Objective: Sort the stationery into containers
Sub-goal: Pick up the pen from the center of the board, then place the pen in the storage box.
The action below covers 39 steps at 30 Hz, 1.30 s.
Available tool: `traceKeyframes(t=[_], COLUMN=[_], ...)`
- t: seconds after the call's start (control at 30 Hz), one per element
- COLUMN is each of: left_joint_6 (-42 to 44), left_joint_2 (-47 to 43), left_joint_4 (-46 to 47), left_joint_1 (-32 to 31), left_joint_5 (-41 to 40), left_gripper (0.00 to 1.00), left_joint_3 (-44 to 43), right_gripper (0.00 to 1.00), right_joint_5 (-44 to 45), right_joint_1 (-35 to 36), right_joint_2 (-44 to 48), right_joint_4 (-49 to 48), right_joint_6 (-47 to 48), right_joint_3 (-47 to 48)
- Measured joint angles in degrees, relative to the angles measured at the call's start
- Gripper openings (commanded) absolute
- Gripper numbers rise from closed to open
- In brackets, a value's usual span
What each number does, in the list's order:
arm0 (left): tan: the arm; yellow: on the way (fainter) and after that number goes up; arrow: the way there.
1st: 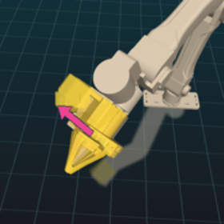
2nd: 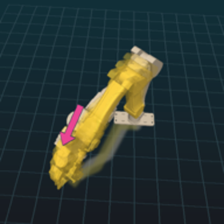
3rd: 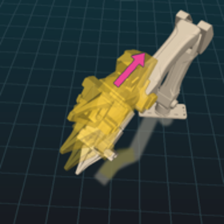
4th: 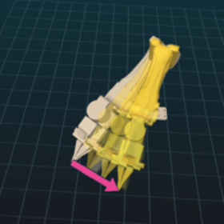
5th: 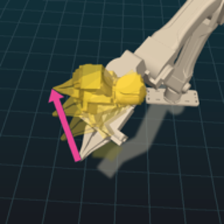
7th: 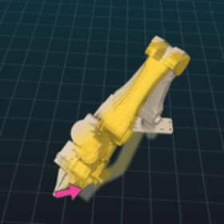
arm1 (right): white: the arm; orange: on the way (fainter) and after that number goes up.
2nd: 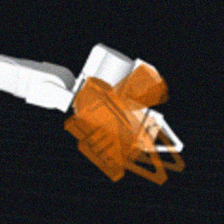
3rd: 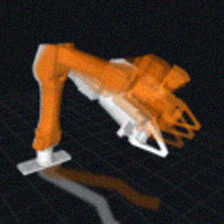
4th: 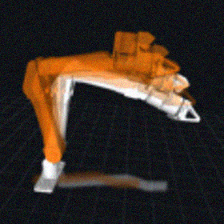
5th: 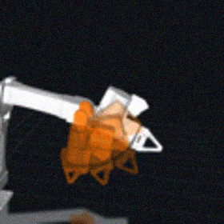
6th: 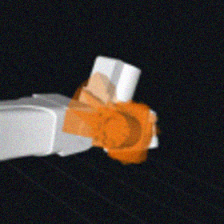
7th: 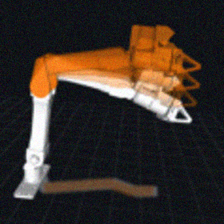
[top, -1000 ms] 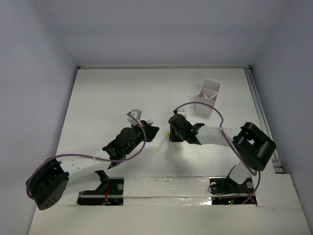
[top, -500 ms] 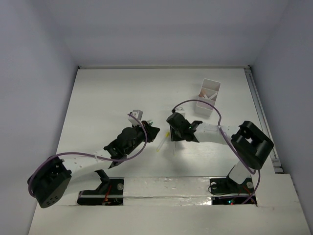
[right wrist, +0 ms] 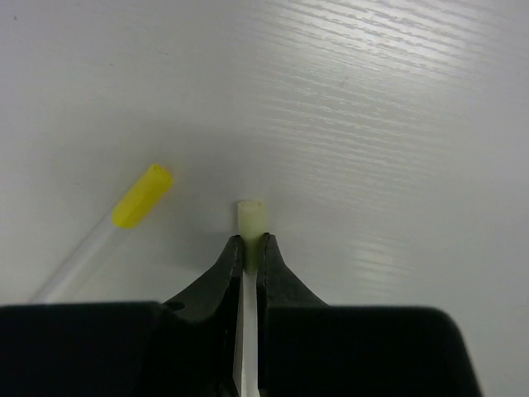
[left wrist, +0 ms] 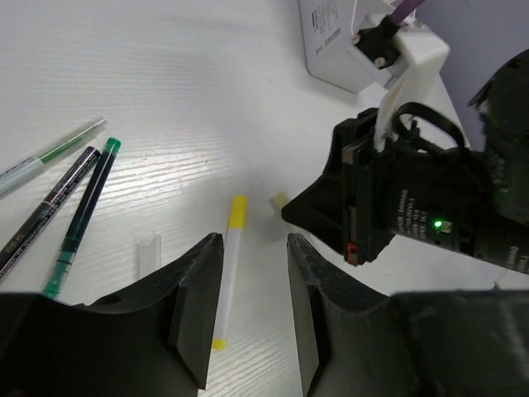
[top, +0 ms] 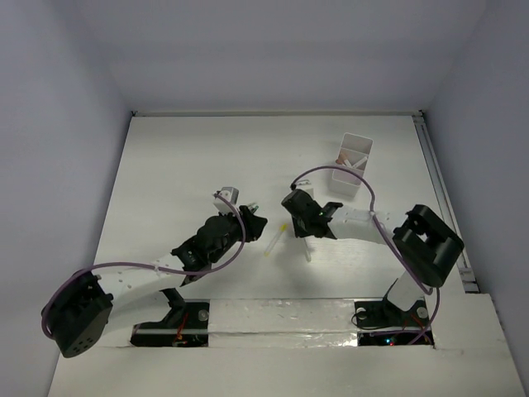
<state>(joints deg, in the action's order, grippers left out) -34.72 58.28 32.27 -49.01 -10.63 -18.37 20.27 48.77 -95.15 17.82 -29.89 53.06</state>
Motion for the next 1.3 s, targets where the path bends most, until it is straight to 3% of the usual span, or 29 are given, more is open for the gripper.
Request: traceKeyframes(t=[0.23,0.5,0.77,1.03,1.3], left_joint_6=[-0.07,-0.33,-0.96,-0.87,-0.09], left_joint_2=[1.86,7.02,7.54,6.49,6.67], left_joint_4=[-0.66,-0.33,1.27,1.75,1.77], left_joint_1=[0.0,0.0,-0.04,-0.11,-0.11], left_joint_5=[0.55,2.84,4.76,4.98,5.75], left_gripper=[0.3,0.24,0.26,0.31,0.32], left_joint_3=[-0.09,-1.11,-1.29,-1.29,-1.29], right_gripper=[0.0,0.0,0.0,0.0,0.0], right_joint_5=[4.81,12.85,15.1,14.27,13.38], right_joint_1=[-4.68,-11.98,-24.68,-28.89,-29.29], right_joint_2=[11.58,21.22,14.53,3.43,-0.61], right_joint_4=[-2.95,-25.86,-53.46,-60.52,-65.42], right_joint_6=[1.88,12.24,27.41,37.57,39.95], right_joint_3=[-1.6,-1.49,-2.45,0.9,0.85])
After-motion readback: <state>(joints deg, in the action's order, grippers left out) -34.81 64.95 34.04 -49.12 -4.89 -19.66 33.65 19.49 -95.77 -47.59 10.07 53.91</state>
